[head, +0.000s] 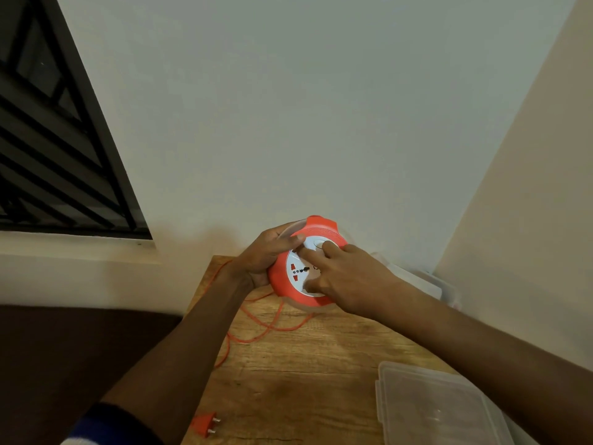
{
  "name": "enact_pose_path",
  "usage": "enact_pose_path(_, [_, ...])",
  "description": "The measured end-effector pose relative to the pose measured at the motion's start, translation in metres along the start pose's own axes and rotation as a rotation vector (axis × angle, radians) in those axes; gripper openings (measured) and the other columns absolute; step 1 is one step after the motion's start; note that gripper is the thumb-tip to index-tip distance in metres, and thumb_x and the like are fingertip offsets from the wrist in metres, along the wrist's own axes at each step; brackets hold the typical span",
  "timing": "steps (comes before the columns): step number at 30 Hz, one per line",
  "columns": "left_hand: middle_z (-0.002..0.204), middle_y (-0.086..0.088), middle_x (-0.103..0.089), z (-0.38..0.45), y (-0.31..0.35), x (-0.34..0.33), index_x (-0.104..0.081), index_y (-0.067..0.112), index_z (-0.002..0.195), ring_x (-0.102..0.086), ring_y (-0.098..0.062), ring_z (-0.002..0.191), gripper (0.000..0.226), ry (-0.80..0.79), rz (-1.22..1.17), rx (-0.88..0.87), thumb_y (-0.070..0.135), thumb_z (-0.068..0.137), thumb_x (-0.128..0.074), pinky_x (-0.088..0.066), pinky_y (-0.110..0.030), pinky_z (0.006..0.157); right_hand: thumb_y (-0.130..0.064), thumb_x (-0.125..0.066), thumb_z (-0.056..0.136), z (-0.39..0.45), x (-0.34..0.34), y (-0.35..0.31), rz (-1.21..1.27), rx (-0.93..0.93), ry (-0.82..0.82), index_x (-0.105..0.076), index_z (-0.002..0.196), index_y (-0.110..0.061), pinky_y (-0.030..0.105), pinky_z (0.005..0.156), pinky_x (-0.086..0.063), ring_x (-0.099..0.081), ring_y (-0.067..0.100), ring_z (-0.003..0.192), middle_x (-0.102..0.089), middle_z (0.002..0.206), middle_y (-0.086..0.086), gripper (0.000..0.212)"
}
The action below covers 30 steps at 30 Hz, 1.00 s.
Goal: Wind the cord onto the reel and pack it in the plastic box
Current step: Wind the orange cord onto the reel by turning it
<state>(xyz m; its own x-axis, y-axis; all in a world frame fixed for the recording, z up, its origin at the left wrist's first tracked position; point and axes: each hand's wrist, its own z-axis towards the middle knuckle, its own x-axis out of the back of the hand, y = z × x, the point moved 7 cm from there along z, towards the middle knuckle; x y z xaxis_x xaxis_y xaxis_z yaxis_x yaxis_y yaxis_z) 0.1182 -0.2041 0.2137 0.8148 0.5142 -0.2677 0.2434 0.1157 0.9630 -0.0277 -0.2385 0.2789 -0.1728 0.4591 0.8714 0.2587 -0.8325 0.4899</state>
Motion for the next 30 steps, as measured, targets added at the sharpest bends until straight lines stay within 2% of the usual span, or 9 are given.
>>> enact_pose_path(3, [0.134,-0.014,-0.07,-0.002,0.003,0.001,-0.054,0.021,0.148,-0.071,-0.036,0.115,0.061,0.007,0.015,0.009,0.03,0.091,-0.071,-0.06,-0.05,0.091,-0.025,-0.059,0.092,0.002,0.002,-0.002,-0.063,-0.004,-0.01,-0.063,0.119,-0.035,0.046,0.082,-0.047,-0.044,0.038,0.119,-0.026,0.155,0.015,0.029])
enact_pose_path(8, [0.137,-0.014,-0.068,-0.002,0.005,0.003,-0.057,0.022,0.145,-0.068,-0.037,0.121,0.062,0.008,0.004,0.01,0.032,0.087,-0.077,-0.057,-0.052,0.097,-0.024,-0.057,0.093,0.006,0.002,-0.003,-0.097,0.002,-0.024,-0.055,0.128,-0.034,0.048,0.085,-0.048,-0.046,0.04,0.116,-0.026,0.153,0.02,0.036])
enact_pose_path(12, [0.134,-0.013,-0.071,-0.002,0.001,0.0,-0.06,0.024,0.141,-0.071,-0.034,0.115,0.048,-0.037,0.036,0.036,0.026,0.093,-0.069,-0.062,-0.045,0.087,-0.019,-0.057,0.093,0.009,0.001,-0.005,-0.066,0.057,-0.068,-0.052,0.131,-0.032,0.047,0.081,-0.05,-0.053,0.036,0.103,-0.033,0.145,0.022,0.04])
enact_pose_path(16, [0.134,-0.014,-0.07,-0.002,0.005,-0.003,-0.06,0.022,0.142,-0.071,-0.034,0.114,0.054,-0.048,0.035,0.035,0.028,0.09,-0.074,-0.06,-0.045,0.088,-0.031,-0.064,0.091,0.008,0.005,0.002,-0.066,0.086,-0.105,-0.043,0.139,-0.039,0.047,0.086,-0.051,-0.056,0.034,0.107,-0.031,0.148,0.02,0.053])
enact_pose_path(18, [0.132,-0.014,-0.071,-0.002,0.006,-0.007,-0.066,0.024,0.136,-0.073,-0.032,0.112,0.053,-0.073,0.034,0.027,0.03,0.085,-0.078,-0.061,-0.042,0.085,-0.032,-0.061,0.093,0.009,0.008,0.002,-0.081,0.097,-0.096,-0.038,0.142,-0.039,0.042,0.077,-0.052,-0.061,0.032,0.098,-0.044,0.137,0.02,0.054])
enact_pose_path(20, [0.136,-0.017,-0.068,-0.002,0.002,-0.006,-0.06,0.019,0.142,-0.07,-0.035,0.116,0.062,-0.08,-0.011,0.03,0.03,0.083,-0.077,-0.059,-0.047,0.092,-0.034,-0.055,0.095,0.011,0.014,0.006,-0.082,0.033,-0.039,-0.036,0.144,-0.033,0.034,0.059,-0.043,-0.062,0.027,0.077,-0.063,0.11,0.013,0.053])
enact_pose_path(22, [0.142,-0.022,-0.063,-0.002,-0.001,-0.003,-0.049,0.015,0.151,-0.066,-0.04,0.12,0.073,-0.059,-0.071,0.031,0.03,0.085,-0.075,-0.054,-0.054,0.099,-0.044,-0.05,0.095,0.014,0.02,0.015,-0.061,-0.105,0.016,-0.036,0.144,-0.022,0.032,0.052,-0.033,-0.063,0.026,0.066,-0.07,0.092,0.007,0.056])
enact_pose_path(26, [0.138,-0.017,-0.067,0.0,0.009,0.001,-0.05,0.016,0.151,-0.069,-0.037,0.116,0.062,0.009,-0.065,-0.019,0.031,0.093,-0.067,-0.059,-0.048,0.091,-0.049,-0.045,0.094,0.017,0.017,0.02,-0.027,-0.289,0.077,-0.045,0.136,-0.01,0.031,0.05,-0.033,-0.067,0.03,0.064,-0.072,0.087,0.008,0.057])
enact_pose_path(30, [0.137,-0.016,-0.068,0.0,0.012,0.002,-0.053,0.016,0.148,-0.069,-0.039,0.118,0.058,0.022,-0.029,-0.033,0.03,0.094,-0.065,-0.06,-0.048,0.092,-0.051,-0.044,0.094,0.016,0.014,0.022,0.011,-0.354,0.122,-0.043,0.137,-0.009,0.029,0.048,-0.033,-0.065,0.029,0.057,-0.072,0.079,0.006,0.06])
